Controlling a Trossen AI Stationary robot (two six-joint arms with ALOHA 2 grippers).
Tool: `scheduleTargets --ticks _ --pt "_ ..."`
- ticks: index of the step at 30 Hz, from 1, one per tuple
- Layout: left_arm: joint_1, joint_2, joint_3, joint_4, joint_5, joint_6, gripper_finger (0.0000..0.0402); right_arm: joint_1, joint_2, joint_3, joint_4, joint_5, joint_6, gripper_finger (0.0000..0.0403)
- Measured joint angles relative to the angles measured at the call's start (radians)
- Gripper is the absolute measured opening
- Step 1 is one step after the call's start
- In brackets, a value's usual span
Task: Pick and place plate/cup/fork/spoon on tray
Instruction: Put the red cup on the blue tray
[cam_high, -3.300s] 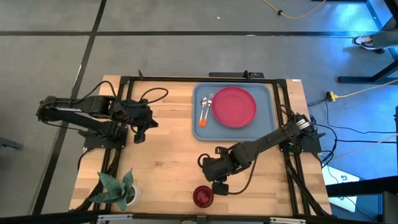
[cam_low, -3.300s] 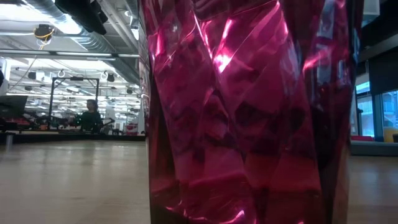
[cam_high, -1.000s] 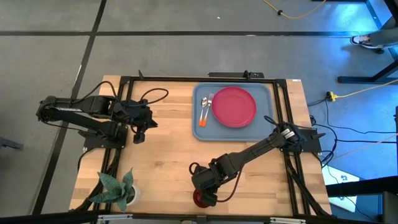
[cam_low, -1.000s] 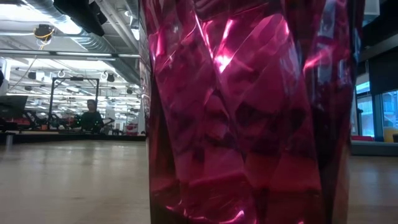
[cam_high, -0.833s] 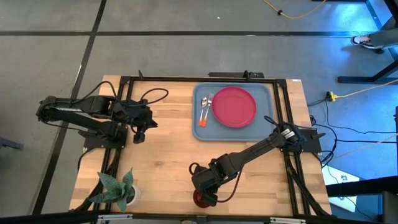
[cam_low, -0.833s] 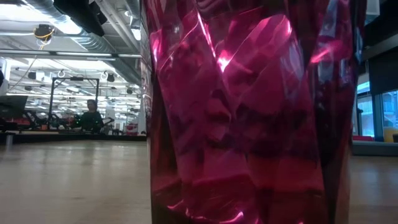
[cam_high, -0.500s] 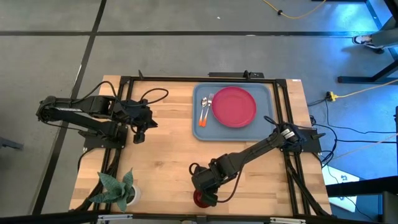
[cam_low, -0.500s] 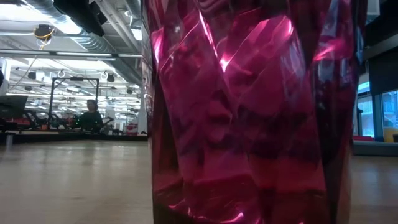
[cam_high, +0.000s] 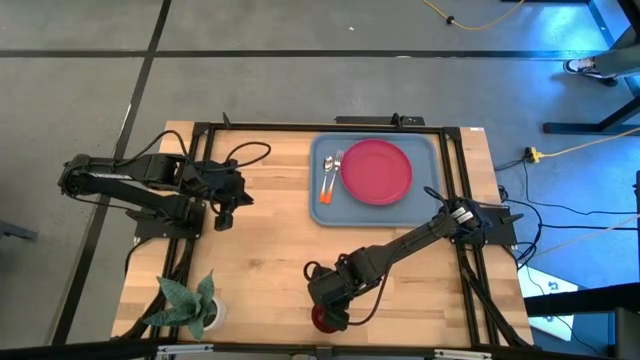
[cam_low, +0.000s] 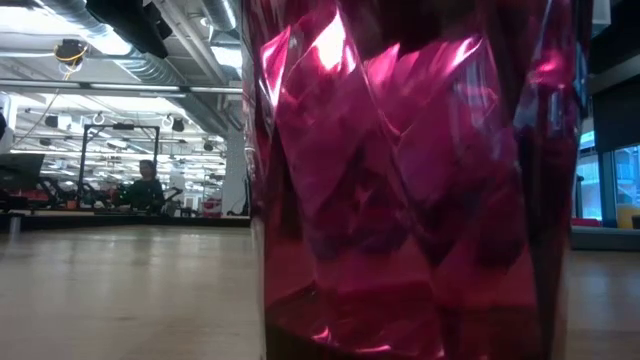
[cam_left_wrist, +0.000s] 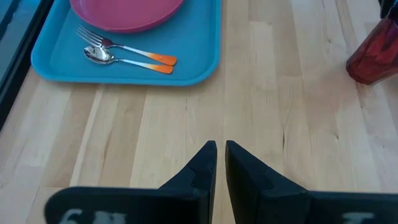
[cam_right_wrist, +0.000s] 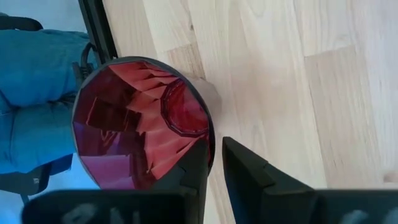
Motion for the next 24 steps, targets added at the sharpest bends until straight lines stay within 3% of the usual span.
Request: scheduleTargets --ticks 16,24 --pt "0.0 0.0 0.0 0.0 0.0 0.019 0.0027 -0.009 0.047 0.0 0.003 0.017 -0.074 0.0053" --pt "0.0 0.0 0.0 0.0 0.0 0.019 0.0027 -0.009 0.047 0.0 0.001 0.065 -0.107 0.0011"
